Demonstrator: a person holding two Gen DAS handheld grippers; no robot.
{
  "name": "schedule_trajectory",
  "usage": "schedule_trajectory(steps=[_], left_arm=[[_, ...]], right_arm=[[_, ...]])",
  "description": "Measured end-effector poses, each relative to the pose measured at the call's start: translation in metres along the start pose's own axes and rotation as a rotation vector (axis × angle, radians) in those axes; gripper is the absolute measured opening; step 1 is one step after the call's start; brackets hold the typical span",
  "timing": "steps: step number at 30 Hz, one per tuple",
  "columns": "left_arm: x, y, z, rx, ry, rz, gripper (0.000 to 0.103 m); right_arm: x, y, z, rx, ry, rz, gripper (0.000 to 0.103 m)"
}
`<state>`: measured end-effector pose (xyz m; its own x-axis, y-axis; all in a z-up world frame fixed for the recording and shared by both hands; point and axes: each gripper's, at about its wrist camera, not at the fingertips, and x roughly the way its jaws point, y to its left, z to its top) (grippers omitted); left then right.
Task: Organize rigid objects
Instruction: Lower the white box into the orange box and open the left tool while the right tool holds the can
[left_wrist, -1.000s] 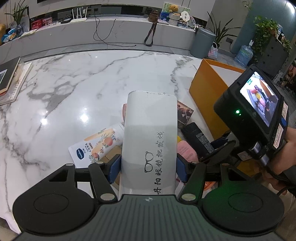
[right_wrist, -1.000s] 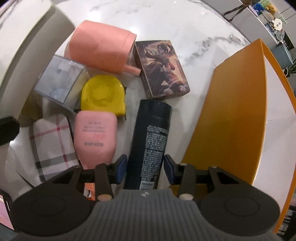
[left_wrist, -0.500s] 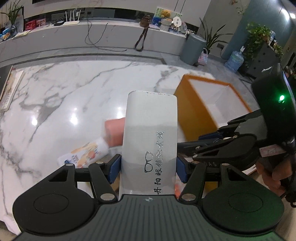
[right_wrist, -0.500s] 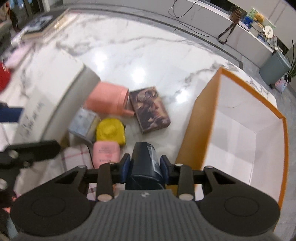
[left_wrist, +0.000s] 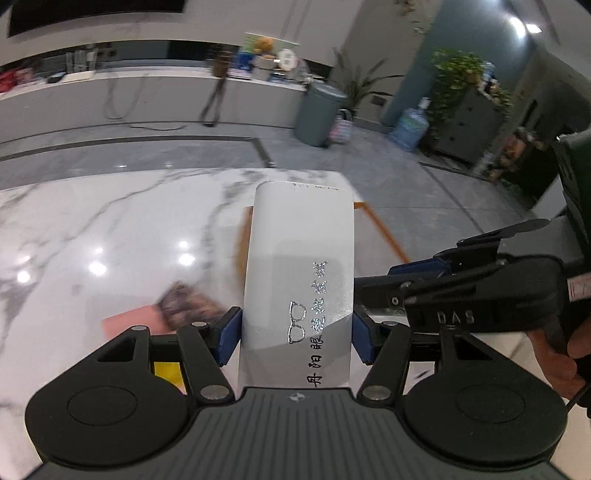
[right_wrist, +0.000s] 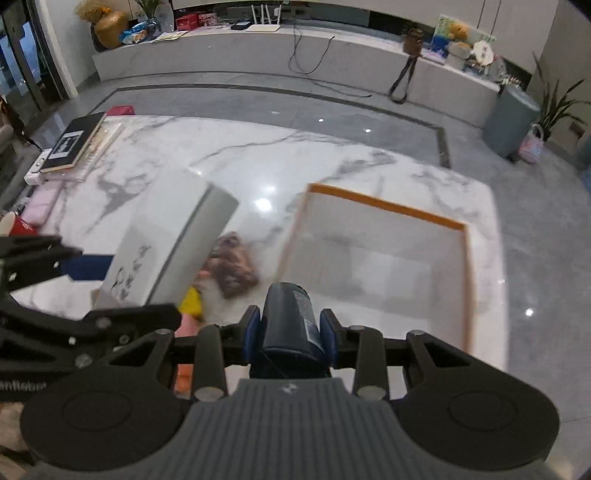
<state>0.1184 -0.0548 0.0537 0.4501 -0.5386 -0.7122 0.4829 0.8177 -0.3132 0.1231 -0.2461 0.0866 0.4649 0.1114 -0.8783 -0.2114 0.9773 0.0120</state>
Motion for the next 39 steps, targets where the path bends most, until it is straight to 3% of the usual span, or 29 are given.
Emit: schedule_trajectory(steps=[4,7,14,21,28,33,39], left_arm=[[0.028,-0.018,0.01,-0.034,0.037,-0.089,0.07],[0.056,-0.032,0.011,-0.033,0.103,-0.126,0.07],[0.114,-0.033,0.007,-0.025,0.247,-0.084,0.07],[0.141,-0.031,-0.002,0.027,0.338,-0.017,0.069],[0.149,-0.036,-0.001,0.04,0.351,0.035,0.068],[0.144,-0.027,0.005,-0.035,0.34,0.002,0.068],[0.142,-0.026,0.004,-0.028,0.317,-0.01,0.068]], right_arm=[[-0.005,-0.03,-0.011,-0.001,0.038,-0.083,0.035],[0.013,-0.05,-0.023,0.037,0.12,-0.084,0.035],[0.06,-0.075,-0.049,0.096,0.28,-0.013,0.035],[0.097,-0.076,-0.063,0.088,0.382,0.05,0.035],[0.113,-0.073,-0.056,0.073,0.346,0.095,0.036],[0.12,-0.08,-0.055,0.13,0.281,0.147,0.037],[0.141,-0.076,-0.061,0.163,0.288,0.145,0.028]])
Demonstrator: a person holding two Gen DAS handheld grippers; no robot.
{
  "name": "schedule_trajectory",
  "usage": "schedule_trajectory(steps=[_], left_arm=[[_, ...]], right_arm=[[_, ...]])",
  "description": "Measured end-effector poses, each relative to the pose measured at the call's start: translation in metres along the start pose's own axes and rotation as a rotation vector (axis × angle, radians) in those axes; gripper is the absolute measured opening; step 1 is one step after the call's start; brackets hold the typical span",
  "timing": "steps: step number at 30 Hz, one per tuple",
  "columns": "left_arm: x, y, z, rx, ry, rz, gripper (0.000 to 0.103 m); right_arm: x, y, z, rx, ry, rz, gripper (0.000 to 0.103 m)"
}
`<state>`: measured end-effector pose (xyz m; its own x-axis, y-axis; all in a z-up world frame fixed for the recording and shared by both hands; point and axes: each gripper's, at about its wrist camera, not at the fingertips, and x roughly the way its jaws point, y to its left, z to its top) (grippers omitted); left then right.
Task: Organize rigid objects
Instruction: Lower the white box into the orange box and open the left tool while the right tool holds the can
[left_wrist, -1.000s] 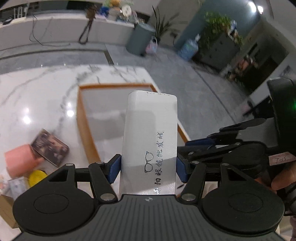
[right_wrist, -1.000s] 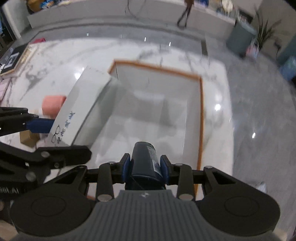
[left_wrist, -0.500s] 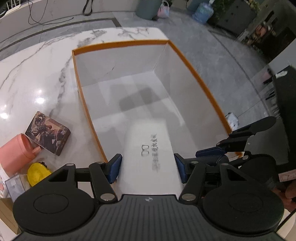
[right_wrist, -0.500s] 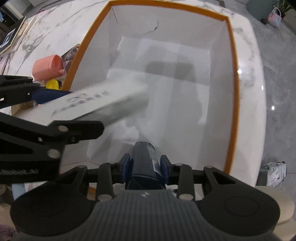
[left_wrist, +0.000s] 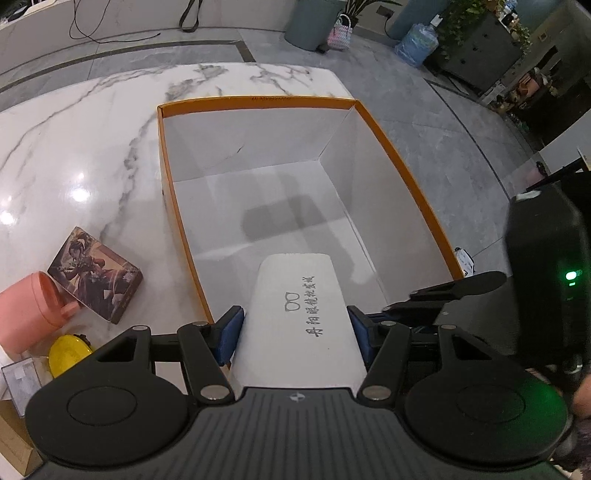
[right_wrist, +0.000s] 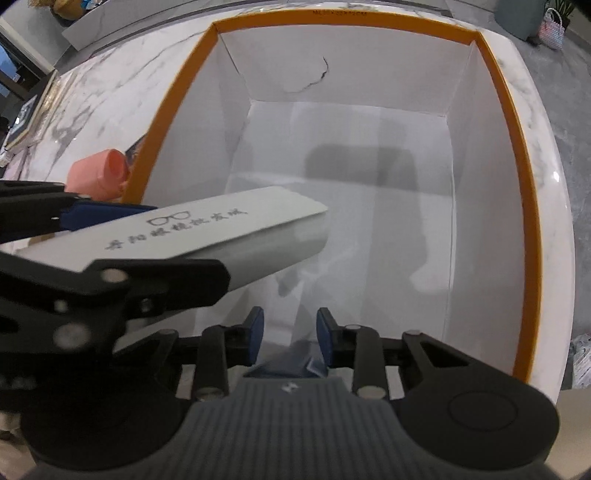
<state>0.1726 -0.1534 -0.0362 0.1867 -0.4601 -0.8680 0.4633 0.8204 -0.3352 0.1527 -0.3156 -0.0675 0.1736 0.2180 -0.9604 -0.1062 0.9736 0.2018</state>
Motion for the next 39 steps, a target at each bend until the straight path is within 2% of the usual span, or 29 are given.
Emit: schedule_trajectory(steps=[2,4,9,12,15,20,25,28,32,34,39], left_arm=[[0.0,-0.001,0.0,0.002,-0.006,-0.004,0.068],[0.0,0.0,-0.001,0.005,-0.01,-0.007,0.068],[-0.001,0.002,-0.002,-0.012,-0.016,-0.022,0.07],[-0.003,0.003,-0.003,-0.009,-0.01,-0.028,0.073],[-0.005,0.001,-0.004,-0.01,-0.016,-0.015,0.073],[-0.013,0.002,-0.006,-0.031,-0.04,-0.021,0.072],[-0.015,0.0,-0.008,-0.01,-0.045,-0.027,0.069],[-0.012,-0.002,-0.008,-0.028,-0.064,-0.024,0.069],[-0.012,-0.001,-0.008,-0.034,-0.07,-0.021,0.069],[-0.016,0.0,-0.009,-0.027,-0.077,-0.024,0.069],[-0.028,-0.001,-0.009,-0.013,-0.107,-0.02,0.069]], right_arm=[[0.002,-0.002,-0.001,0.011,0.008,0.015,0.024],[0.005,-0.003,0.0,0.008,0.011,-0.017,0.017],[0.004,-0.009,0.0,0.015,0.01,-0.023,0.017],[0.003,-0.001,0.0,-0.016,0.003,-0.028,0.021],[0.002,0.005,0.001,-0.049,-0.015,-0.043,0.016],[0.004,0.005,0.007,-0.064,-0.01,-0.068,0.015],[0.007,0.004,0.009,-0.078,0.029,-0.112,0.021],[0.0,0.001,0.01,-0.083,0.02,-0.134,0.027],[-0.008,-0.006,0.01,-0.056,0.019,-0.134,0.029],[-0.011,-0.005,0.01,-0.061,0.008,-0.147,0.043],[-0.02,-0.005,0.012,-0.068,-0.019,-0.156,0.05]])
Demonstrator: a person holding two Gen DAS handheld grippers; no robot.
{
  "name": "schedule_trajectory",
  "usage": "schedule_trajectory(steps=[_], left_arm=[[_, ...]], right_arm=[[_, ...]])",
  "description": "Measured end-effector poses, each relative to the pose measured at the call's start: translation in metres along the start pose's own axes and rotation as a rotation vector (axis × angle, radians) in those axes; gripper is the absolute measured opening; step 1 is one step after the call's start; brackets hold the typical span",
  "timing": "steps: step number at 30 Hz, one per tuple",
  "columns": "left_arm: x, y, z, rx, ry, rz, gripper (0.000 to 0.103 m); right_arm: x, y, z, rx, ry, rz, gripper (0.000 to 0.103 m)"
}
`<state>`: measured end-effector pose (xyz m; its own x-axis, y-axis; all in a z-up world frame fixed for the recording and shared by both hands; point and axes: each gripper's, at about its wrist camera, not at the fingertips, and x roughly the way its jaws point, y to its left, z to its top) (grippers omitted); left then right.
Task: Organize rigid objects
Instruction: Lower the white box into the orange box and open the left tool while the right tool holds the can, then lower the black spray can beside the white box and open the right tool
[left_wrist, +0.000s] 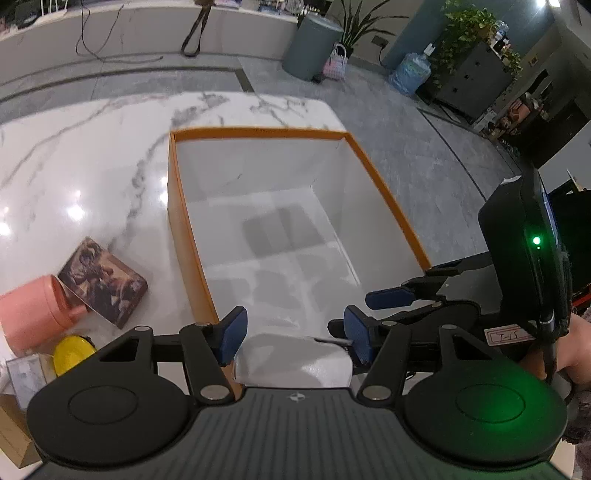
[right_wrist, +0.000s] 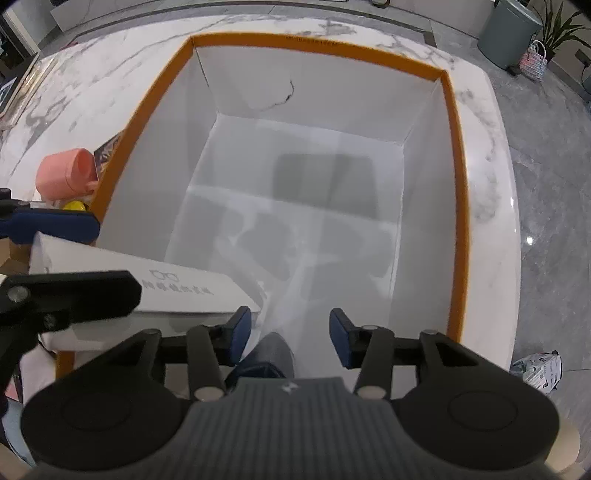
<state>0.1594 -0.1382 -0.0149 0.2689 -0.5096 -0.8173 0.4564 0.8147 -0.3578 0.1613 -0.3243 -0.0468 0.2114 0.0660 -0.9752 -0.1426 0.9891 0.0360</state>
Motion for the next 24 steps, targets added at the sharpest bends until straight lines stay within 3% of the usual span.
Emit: schedule_trajectory(steps=[4,12,19,24], left_arm=[[-0.007,-0.008,-0.001,0.054,-0.023,0.048,0.069],[-0.014,-0.015,-0.013,0.11,-0.001,0.09,0.069],[-0.017,-0.018,-0.022,0.136,0.031,0.118,0.066],[-0.022,-0.019,-0.028,0.144,0.046,0.126,0.066]], right_arm=[[-0.009,0.001,-0.004,-0.003,-0.014,-0.022,0.063],[-0.025,0.004,-0.019,-0.013,-0.008,-0.006,0.063],[-0.024,0.005,-0.031,-0.018,0.0,0.025,0.04],[-0.022,0.011,-0.035,-0.029,0.001,0.025,0.032]])
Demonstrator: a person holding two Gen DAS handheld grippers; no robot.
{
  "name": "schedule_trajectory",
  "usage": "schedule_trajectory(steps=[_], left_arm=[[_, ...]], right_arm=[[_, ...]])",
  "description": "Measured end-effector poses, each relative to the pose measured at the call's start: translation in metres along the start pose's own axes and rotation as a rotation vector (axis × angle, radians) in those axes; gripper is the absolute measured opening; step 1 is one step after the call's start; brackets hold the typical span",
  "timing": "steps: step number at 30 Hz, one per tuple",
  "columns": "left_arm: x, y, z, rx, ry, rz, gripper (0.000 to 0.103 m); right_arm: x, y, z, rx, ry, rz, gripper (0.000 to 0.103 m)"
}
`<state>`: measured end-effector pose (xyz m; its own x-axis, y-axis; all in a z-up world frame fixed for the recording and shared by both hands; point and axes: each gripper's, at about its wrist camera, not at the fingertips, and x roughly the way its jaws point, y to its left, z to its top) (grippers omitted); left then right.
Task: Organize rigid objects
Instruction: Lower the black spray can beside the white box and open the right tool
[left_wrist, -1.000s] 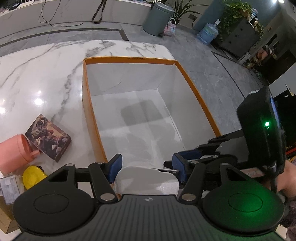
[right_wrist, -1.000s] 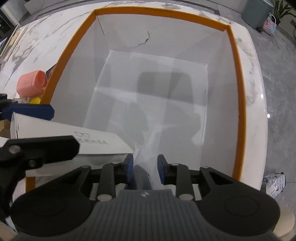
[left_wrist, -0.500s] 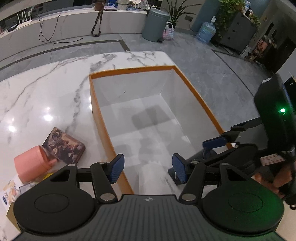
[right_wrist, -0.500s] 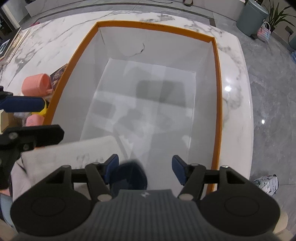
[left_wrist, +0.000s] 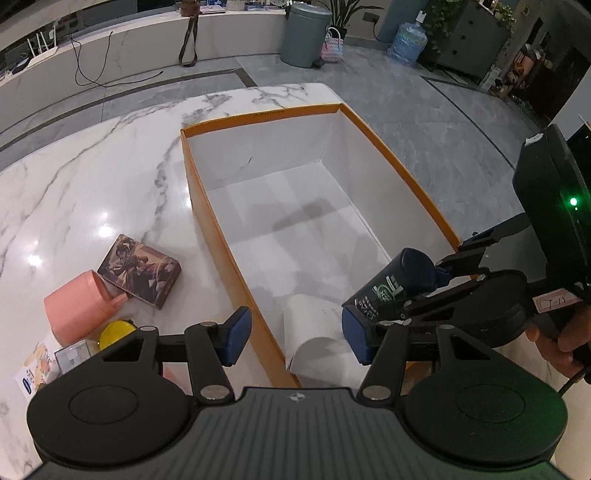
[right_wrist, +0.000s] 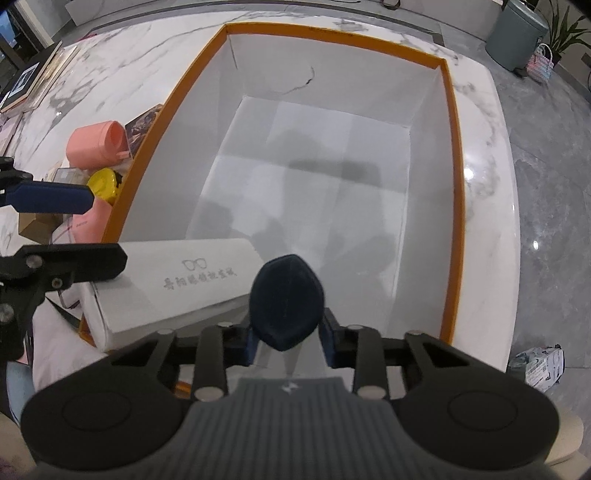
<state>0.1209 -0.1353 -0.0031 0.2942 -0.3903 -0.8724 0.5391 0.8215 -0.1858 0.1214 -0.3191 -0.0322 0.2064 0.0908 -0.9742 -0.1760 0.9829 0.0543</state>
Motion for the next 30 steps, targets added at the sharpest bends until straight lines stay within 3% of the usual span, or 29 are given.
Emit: schedule_trajectory(steps=[8,13,19,25,30], left_arm=[[-0.002,-0.003,-0.006,0.008,0.021,-0.008,0.065],[-0.001,-0.008,-0.006,0.018,0.031,-0.023,0.055],[0.004,-0.009,-0.004,0.021,0.034,-0.023,0.049],[-0.015,0.001,0.004,0.016,0.014,-0.02,0.055],[-0.02,0.008,0.004,-0.045,0.093,-0.047,0.062]], right_arm=[[0.0,0.009,0.002,-0.032,-0.042,-0.03,0.032],[0.001,0.014,0.007,-0.057,-0.077,-0.04,0.032],[0.009,0.017,0.016,-0.064,-0.115,-0.053,0.032],[0.024,0.011,0.036,-0.024,-0.128,-0.051,0.032],[0.048,0.009,0.041,-0.011,-0.049,-0.056,0.032]])
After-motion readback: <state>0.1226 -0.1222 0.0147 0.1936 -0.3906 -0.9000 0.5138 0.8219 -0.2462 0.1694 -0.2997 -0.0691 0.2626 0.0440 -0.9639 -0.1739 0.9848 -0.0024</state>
